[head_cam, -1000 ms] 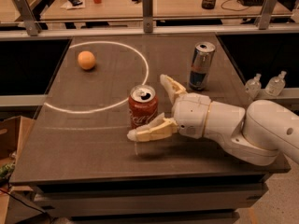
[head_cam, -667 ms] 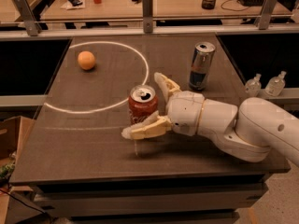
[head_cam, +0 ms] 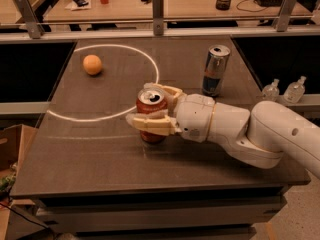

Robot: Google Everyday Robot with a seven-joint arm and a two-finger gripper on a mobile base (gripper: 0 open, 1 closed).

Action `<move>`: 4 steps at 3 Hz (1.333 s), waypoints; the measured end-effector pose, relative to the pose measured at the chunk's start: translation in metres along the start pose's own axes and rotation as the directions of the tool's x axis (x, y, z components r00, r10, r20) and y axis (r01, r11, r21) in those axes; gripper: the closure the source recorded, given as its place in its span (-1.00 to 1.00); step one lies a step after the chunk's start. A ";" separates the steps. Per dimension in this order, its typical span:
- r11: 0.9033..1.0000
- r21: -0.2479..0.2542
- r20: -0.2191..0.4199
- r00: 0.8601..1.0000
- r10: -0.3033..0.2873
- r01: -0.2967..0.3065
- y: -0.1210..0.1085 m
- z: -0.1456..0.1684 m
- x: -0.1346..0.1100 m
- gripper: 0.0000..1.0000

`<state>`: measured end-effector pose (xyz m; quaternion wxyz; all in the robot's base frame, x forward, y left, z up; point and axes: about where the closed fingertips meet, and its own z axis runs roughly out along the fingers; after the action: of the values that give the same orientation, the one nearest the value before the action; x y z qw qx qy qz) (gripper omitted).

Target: Knock coke can over

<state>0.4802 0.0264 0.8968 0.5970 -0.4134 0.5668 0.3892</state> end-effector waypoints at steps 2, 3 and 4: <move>0.996 -0.084 0.012 1.000 0.027 -0.026 0.001 0.003 -0.021 0.72; 0.981 -0.186 0.025 0.999 -0.043 0.047 -0.008 0.006 -0.060 1.00; 0.938 -0.280 0.007 0.977 -0.212 0.206 -0.009 0.006 -0.095 1.00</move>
Offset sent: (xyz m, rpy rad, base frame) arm 0.0099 -0.0047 0.0545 0.0515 0.0506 0.1797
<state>0.4855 0.0296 0.9927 0.5641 -0.5556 0.4662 0.3947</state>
